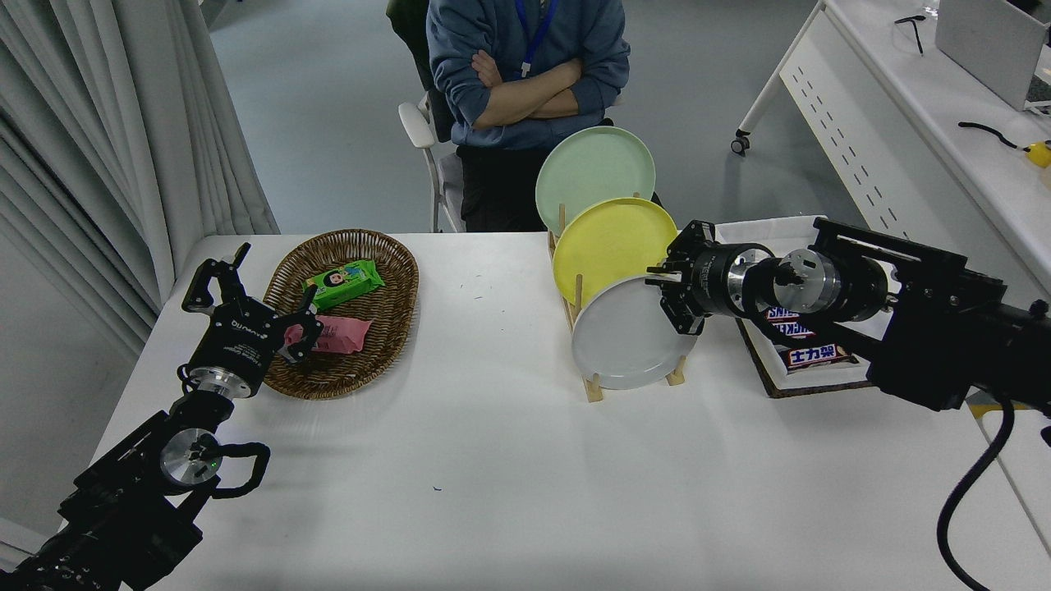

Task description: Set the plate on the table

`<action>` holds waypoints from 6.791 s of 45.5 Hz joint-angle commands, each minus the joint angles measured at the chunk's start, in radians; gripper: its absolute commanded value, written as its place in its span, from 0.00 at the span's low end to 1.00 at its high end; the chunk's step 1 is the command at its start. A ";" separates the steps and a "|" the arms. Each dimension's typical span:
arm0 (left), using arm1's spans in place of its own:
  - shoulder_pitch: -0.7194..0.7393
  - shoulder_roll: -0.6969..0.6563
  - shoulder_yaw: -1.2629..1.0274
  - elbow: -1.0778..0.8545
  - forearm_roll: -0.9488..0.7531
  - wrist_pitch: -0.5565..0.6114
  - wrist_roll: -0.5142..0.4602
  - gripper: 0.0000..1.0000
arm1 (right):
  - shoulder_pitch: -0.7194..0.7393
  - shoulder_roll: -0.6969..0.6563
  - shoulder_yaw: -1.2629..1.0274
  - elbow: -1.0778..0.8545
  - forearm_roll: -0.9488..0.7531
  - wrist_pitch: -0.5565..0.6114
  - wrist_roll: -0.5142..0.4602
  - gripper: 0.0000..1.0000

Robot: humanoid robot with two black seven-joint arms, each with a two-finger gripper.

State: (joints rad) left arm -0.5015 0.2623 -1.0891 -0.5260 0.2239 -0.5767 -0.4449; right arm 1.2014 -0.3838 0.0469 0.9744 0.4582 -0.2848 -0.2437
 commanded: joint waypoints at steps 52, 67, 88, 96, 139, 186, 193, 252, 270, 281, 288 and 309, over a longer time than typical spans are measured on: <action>0.000 0.000 0.000 0.000 0.000 0.000 0.000 1.00 | 0.199 -0.095 0.139 0.023 0.028 -0.005 -0.114 0.00; 0.000 0.000 0.000 0.000 0.000 0.001 0.000 1.00 | 0.305 -0.121 0.146 0.066 0.221 -0.043 -0.121 0.00; 0.000 0.000 0.000 0.000 0.000 0.001 0.000 1.00 | 0.182 -0.021 0.229 0.066 0.435 -0.178 -0.135 0.00; 0.000 0.000 0.000 0.001 0.000 0.001 0.000 1.00 | 0.067 0.034 0.355 0.079 0.435 -0.293 -0.128 0.00; 0.000 0.000 0.000 0.000 0.000 0.000 0.000 1.00 | -0.180 0.235 0.300 -0.028 0.502 -0.501 -0.120 0.00; 0.000 0.000 0.000 0.000 0.000 0.000 0.000 1.00 | -0.169 0.256 0.192 -0.111 0.547 -0.501 -0.128 0.00; 0.000 0.000 0.000 0.000 0.000 0.000 0.000 1.00 | -0.169 0.272 0.200 -0.158 0.551 -0.501 -0.128 0.00; 0.000 0.000 0.000 0.000 0.000 0.000 0.000 1.00 | -0.221 0.359 0.274 -0.270 0.563 -0.501 -0.128 0.00; 0.000 0.000 0.000 0.000 0.000 0.000 0.000 1.00 | -0.203 0.359 0.275 -0.270 0.556 -0.501 -0.128 0.65; 0.000 0.000 0.000 0.000 0.000 0.000 0.000 1.00 | -0.194 0.359 0.269 -0.269 0.550 -0.501 -0.128 0.98; 0.000 0.000 0.000 0.000 0.000 0.001 0.000 1.00 | -0.178 0.359 0.260 -0.241 0.550 -0.414 -0.128 0.99; 0.000 0.000 0.000 0.000 0.000 0.001 0.000 1.00 | -0.157 0.313 0.290 -0.198 0.392 0.217 -0.118 0.99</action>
State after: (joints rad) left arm -0.5015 0.2623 -1.0891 -0.5258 0.2240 -0.5767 -0.4449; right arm 1.0381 -0.0312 0.3178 0.7614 0.9557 -0.3989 -0.3673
